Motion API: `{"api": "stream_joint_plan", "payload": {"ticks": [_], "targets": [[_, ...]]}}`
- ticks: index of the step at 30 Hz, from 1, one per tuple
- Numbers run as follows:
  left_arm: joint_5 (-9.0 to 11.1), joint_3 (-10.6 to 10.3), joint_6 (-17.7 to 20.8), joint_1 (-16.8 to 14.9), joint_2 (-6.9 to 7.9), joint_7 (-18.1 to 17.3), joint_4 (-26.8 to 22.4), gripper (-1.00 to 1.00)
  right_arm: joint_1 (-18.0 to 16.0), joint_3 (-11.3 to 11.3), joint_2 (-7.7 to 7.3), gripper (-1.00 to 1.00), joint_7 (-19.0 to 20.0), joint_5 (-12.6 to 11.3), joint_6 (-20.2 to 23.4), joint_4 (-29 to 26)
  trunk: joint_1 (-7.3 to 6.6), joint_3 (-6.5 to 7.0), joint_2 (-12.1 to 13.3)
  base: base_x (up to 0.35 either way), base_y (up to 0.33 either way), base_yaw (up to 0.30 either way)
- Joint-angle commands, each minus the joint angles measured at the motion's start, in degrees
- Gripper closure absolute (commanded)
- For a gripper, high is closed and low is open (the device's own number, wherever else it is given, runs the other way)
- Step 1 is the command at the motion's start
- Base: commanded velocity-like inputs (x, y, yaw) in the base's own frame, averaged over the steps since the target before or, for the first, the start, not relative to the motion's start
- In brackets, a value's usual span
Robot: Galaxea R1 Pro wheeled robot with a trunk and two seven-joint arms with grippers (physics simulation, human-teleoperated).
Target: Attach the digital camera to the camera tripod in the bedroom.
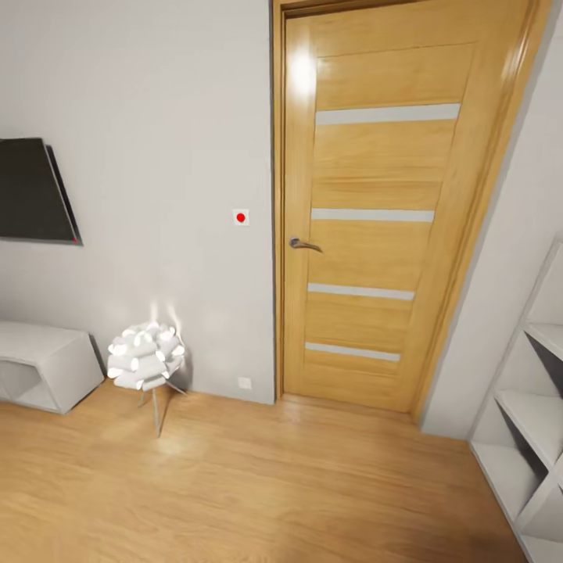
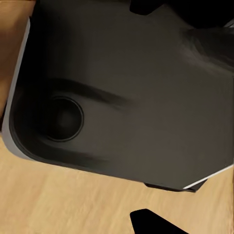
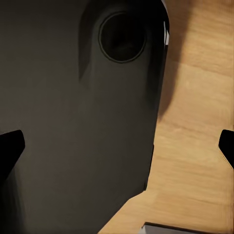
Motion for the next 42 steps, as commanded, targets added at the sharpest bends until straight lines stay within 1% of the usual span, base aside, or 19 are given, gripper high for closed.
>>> {"api": "stream_joint_plan", "payload": {"ticks": [1, 2, 3, 4, 7, 12, 16, 17, 18, 20, 21, 22, 28, 34, 42], "targets": [[1.09, 0.21, -0.15, 0.03, 0.01, -0.01, -0.08, -1.0, -0.01, 0.02, -0.01, -1.0, -0.03, 0.35, -0.01, 0.01, 0.0, -0.03, -0.02, 0.0, 0.0, 0.269], [1.87, 0.23, -0.21, 0.03, 0.02, -0.01, -0.08, -1.0, -0.01, 0.0, -0.01, -1.0, -0.04, 0.35, -0.01, -0.01, 0.0, -0.03, -0.02, 0.0, 0.0, 0.269], [3.68, 0.27, -0.32, 0.03, 0.05, -0.01, -0.08, -1.0, -0.01, -0.04, -0.01, -1.0, -0.07, 0.39, -0.03, -0.04, 0.0, -0.03, -0.02, 0.0, 0.0, 0.269], [4.08, 0.28, -0.34, 0.03, 0.06, -0.01, -0.07, -1.0, -0.01, -0.05, -0.01, -1.0, -0.07, 0.4, -0.04, -0.07, 0.0, -0.03, -0.02, 0.0, 0.0, 0.269], [5.08, 0.3, -0.4, 0.03, 0.08, 0.07, -0.07, -1.0, -0.01, -0.05, -0.01, -1.0, -0.12, 0.44, -0.07, -0.41, 0.0, -0.03, -0.02, 0.0, 0.0, 0.269], [5.55, 0.31, -0.43, 0.03, 0.08, 0.29, -0.07, -1.0, -0.01, -0.02, -0.01, -1.0, -0.16, 1.04, -0.09, -2.72, 0.0, -0.03, -0.02, 0.0, 0.0, 0.27], [5.72, 0.35, -0.45, 0.03, 0.26, 0.43, -0.11, -1.0, -0.01, -0.02, -0.01, -1.0, -0.15, 2.68, -0.09, -5.97, 0.0, -0.03, -0.02, 0.0, 0.0, 0.272], [5.89, 0.37, -0.51, 0.03, 0.36, 0.46, -0.13, -1.0, -0.01, -0.04, 0.02, -1.0, -0.16, 3.67, -0.09, -7.88, 0.0, -0.03, -0.02, 0.0, 0.0, 0.273], [6.03, 0.38, -0.53, 0.03, 0.41, 0.49, -0.14, -1.0, -0.01, -0.05, 0.03, -1.0, -0.16, 4.17, -0.09, -8.89, 0.0, -0.03, -0.02, 0.0, 0.0, 0.273], [7.09, 0.39, -0.63, 0.03, 0.53, 0.6, -0.15, -1.0, -0.01, -0.15, 0.1, -1.0, -0.12, 5.76, -0.04, -13.02, 0.0, -0.03, -0.02, 0.0, 0.0, 0.273], [7.48, 0.39, -0.64, 0.03, 0.55, 0.62, -0.15, -1.0, -0.01, -0.17, 0.11, -1.0, -0.11, 6.02, 0.02, -14.0, 0.0, -0.03, -0.02, 0.0, 0.0, 0.273], [8.36, 0.4, -0.66, 0.03, 0.6, 0.65, -0.16, -1.0, -0.01, -0.2, 0.13, -1.0, -0.11, 6.38, 0.15, -15.77, 0.0, -0.03, -0.02, 0.0, 0.0, 0.273], [11.17, 0.39, -0.69, 0.03, 0.73, 0.66, -0.22, -1.0, -0.01, -0.24, -0.03, -1.0, -0.03, 6.75, 0.02, -18.59, 0.0, -0.03, -0.02, 0.0, 0.0, 0.273], [11.93, 0.35, -0.77, 0.03, 0.78, 0.62, -0.24, -1.0, -0.01, -0.2, -0.54, -1.0, 0.09, 6.66, -0.04, -18.64, 0.0, -0.03, -0.02, 0.0, 0.0, 0.273], [12.18, 0.32, -3.74, 0.03, 0.79, 0.67, -0.13, -1.0, -0.01, -0.07, -0.75, -1.0, -0.02, 6.54, -0.1, -17.0, 0.0, -0.03, -0.02, 0.0, 0.0, 0.273]]}}
